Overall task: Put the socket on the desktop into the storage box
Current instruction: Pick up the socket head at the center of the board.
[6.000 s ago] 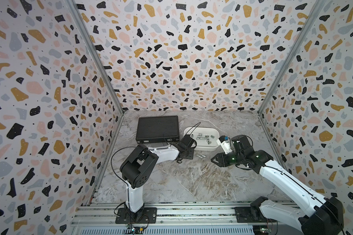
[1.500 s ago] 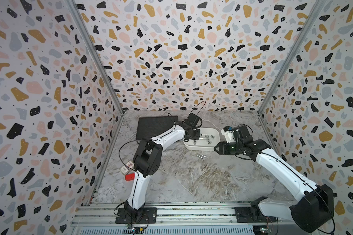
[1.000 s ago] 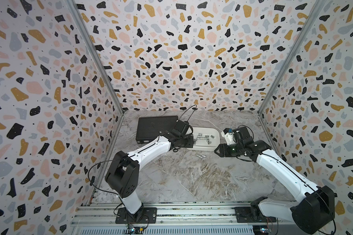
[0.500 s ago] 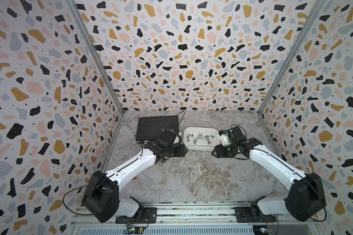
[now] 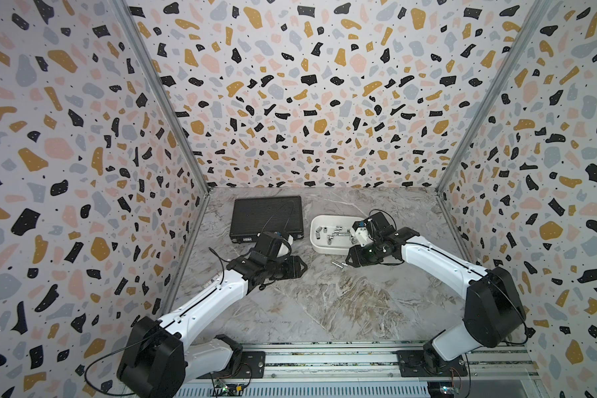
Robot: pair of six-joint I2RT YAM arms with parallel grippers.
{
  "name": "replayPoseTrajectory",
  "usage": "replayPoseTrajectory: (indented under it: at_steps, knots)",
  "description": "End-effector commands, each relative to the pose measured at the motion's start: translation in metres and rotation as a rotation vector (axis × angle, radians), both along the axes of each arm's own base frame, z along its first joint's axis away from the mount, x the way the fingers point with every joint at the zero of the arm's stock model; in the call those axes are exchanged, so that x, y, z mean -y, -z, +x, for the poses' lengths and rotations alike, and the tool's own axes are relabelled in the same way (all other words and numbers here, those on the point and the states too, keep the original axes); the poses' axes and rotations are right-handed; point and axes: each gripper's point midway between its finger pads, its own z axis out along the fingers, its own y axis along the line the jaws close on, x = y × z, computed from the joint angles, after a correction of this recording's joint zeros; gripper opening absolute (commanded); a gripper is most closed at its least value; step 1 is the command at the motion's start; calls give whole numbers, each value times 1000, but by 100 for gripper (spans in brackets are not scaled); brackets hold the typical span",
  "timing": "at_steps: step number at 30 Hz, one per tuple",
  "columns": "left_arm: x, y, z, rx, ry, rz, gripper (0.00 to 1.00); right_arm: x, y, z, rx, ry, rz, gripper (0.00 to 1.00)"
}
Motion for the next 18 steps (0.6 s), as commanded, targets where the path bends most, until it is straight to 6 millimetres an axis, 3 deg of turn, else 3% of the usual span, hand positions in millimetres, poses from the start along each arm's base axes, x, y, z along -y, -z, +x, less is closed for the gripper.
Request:
replayPoseTrajectory:
  at_steps: [1,18]
  knots:
    - [0,-11,2,33,-6,-56,55,-8,-10,10,49,-28,-11,51]
    - [-10,-8,2,20,-38,-93,55,-33,24,24,18,-84,-71,43]
